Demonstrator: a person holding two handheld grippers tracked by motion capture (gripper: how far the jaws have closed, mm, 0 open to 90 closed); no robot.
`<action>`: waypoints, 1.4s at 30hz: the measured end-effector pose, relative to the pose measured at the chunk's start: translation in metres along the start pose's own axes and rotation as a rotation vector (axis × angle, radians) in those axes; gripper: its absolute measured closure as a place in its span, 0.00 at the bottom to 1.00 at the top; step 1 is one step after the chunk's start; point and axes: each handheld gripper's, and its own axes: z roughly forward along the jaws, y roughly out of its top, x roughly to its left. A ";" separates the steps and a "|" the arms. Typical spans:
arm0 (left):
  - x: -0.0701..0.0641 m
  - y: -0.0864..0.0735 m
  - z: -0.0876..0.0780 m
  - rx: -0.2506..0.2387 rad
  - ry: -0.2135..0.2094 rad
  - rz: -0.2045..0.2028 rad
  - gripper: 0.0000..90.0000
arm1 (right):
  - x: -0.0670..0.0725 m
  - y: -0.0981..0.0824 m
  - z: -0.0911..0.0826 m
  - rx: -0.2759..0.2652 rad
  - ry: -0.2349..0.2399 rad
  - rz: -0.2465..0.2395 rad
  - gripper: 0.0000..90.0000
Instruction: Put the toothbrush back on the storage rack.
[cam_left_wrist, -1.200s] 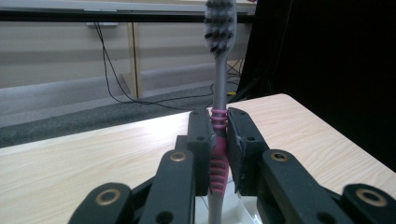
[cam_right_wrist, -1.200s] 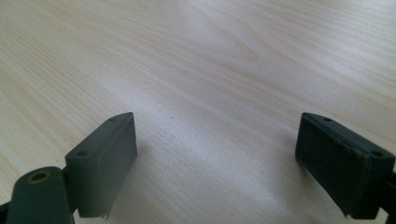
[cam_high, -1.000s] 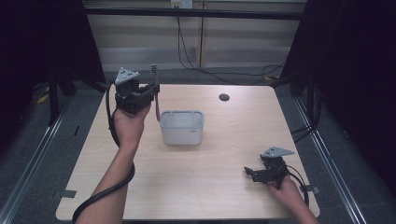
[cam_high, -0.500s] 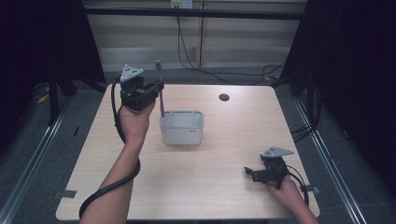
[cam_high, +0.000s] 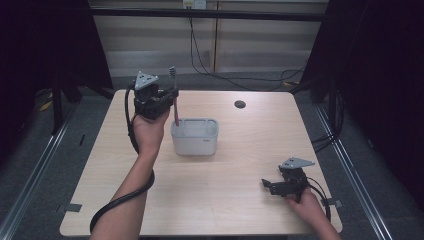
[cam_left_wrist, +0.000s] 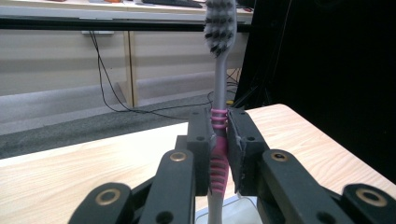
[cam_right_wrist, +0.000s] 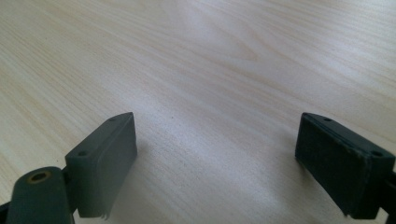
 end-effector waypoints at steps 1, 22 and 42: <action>0.000 -0.001 0.001 0.002 -0.004 0.004 0.89 | 0.000 0.000 0.000 0.000 0.000 0.001 0.13; 0.000 -0.023 0.010 0.009 0.023 0.009 0.89 | 0.000 0.000 0.000 0.003 -0.001 0.005 0.13; 0.001 -0.038 0.015 0.014 0.048 0.006 0.89 | 0.000 0.000 0.000 0.000 0.000 0.001 0.13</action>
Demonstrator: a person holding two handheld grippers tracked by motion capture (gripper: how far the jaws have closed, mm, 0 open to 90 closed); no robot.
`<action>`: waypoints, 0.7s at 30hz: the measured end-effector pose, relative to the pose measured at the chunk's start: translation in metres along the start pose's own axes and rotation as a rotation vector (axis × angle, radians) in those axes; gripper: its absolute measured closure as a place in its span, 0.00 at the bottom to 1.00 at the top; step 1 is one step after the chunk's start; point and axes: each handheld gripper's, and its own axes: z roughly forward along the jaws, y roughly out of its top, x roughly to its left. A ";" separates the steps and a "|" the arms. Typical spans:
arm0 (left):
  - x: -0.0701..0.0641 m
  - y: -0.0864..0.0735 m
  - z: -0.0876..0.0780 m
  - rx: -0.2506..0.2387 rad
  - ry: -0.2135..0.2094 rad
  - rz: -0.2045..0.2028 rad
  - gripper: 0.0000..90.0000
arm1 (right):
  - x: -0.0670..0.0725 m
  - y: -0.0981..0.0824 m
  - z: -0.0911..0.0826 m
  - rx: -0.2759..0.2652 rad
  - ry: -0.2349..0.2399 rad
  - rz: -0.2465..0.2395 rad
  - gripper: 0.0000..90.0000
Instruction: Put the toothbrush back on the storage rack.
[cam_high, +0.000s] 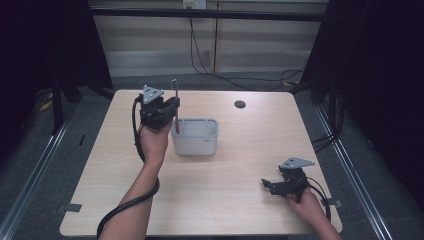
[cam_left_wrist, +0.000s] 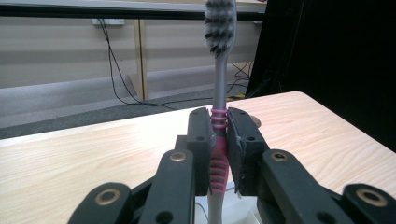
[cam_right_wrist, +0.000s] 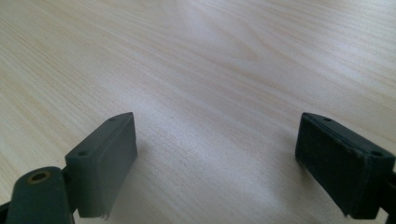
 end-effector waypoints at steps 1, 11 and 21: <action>0.000 -0.001 0.000 0.005 0.000 0.004 0.89 | 0.000 0.000 0.000 0.000 0.000 0.000 0.13; 0.001 -0.011 0.003 0.002 0.011 -0.008 0.89 | 0.000 0.000 0.000 0.000 0.000 0.000 0.13; 0.003 -0.018 0.004 0.008 0.019 -0.007 0.89 | 0.000 0.000 0.000 0.001 0.000 0.001 0.13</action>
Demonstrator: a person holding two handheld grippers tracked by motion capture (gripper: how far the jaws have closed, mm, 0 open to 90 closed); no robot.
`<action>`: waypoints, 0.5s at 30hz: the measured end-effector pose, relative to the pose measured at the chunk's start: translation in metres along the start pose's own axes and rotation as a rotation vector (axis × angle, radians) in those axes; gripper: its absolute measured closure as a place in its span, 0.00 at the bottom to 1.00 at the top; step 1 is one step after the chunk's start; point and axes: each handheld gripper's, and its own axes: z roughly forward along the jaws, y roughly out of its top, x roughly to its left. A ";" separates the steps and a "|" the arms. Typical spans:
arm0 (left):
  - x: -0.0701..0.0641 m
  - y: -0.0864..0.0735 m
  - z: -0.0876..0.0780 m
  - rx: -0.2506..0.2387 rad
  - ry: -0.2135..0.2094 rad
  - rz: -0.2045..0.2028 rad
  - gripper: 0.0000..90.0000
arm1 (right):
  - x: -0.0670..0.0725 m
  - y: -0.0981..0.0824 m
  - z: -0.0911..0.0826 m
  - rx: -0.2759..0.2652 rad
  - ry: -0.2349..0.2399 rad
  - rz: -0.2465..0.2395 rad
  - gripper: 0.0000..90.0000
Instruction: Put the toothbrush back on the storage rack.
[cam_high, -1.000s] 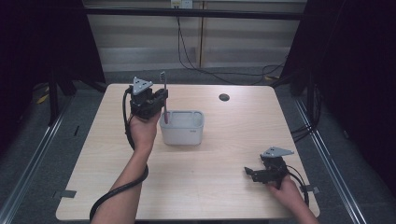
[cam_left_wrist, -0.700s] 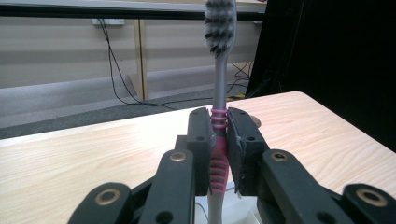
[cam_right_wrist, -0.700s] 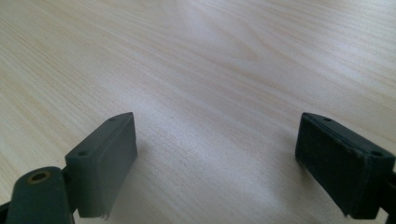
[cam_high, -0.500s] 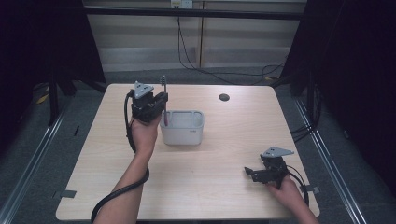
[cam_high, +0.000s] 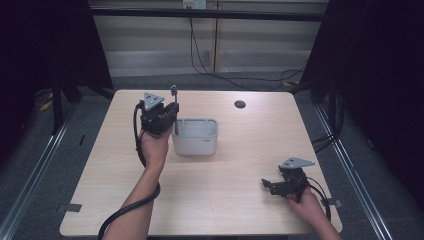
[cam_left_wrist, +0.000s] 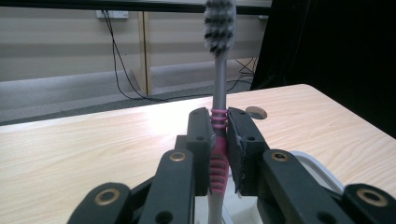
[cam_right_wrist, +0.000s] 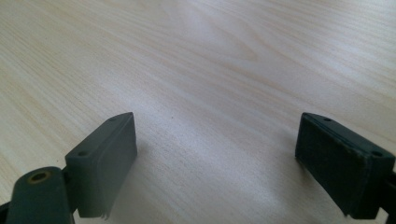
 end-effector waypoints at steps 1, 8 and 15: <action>0.000 0.000 0.000 0.000 0.000 0.000 0.89 | 0.000 0.000 0.000 -0.001 0.000 -0.001 0.13; -0.001 -0.003 0.000 0.000 0.002 -0.001 0.89 | 0.000 0.000 0.000 -0.001 0.000 -0.002 0.13; 0.000 -0.009 0.002 0.013 0.003 -0.002 0.89 | 0.000 0.000 0.000 -0.001 0.000 -0.001 0.13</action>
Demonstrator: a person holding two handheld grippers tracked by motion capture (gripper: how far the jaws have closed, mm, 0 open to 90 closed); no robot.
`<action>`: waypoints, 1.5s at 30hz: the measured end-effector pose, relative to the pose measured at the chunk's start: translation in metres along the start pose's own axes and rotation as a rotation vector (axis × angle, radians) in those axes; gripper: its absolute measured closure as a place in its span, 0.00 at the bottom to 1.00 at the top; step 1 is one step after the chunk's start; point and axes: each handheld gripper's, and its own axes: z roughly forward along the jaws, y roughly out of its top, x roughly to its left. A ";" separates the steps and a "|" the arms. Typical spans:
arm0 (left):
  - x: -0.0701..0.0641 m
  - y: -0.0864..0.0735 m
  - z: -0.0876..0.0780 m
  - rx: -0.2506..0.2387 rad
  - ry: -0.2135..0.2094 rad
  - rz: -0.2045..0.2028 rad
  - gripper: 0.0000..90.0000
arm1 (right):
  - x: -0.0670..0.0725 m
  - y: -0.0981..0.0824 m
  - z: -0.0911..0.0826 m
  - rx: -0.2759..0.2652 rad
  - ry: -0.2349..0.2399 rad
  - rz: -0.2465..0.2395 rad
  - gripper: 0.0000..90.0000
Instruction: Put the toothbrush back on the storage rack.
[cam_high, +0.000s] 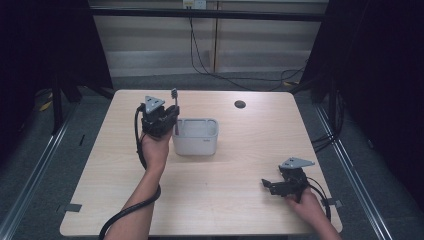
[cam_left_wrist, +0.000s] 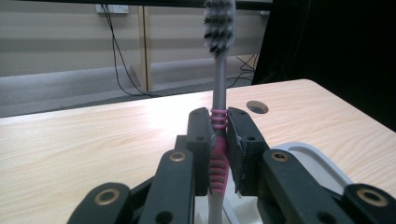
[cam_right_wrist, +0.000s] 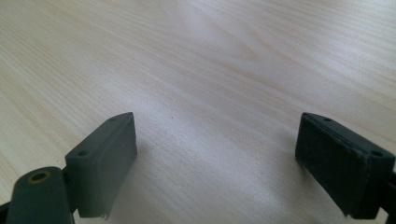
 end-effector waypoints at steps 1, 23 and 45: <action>0.000 -0.001 0.000 0.001 0.001 -0.003 0.89 | 0.000 0.000 0.000 0.000 0.000 -0.001 0.13; -0.001 -0.013 0.001 0.001 0.004 0.002 0.89 | 0.000 0.000 0.000 0.001 0.000 0.001 0.13; -0.003 -0.032 0.001 0.013 0.006 -0.003 0.89 | 0.000 0.000 0.000 0.000 0.000 0.000 0.13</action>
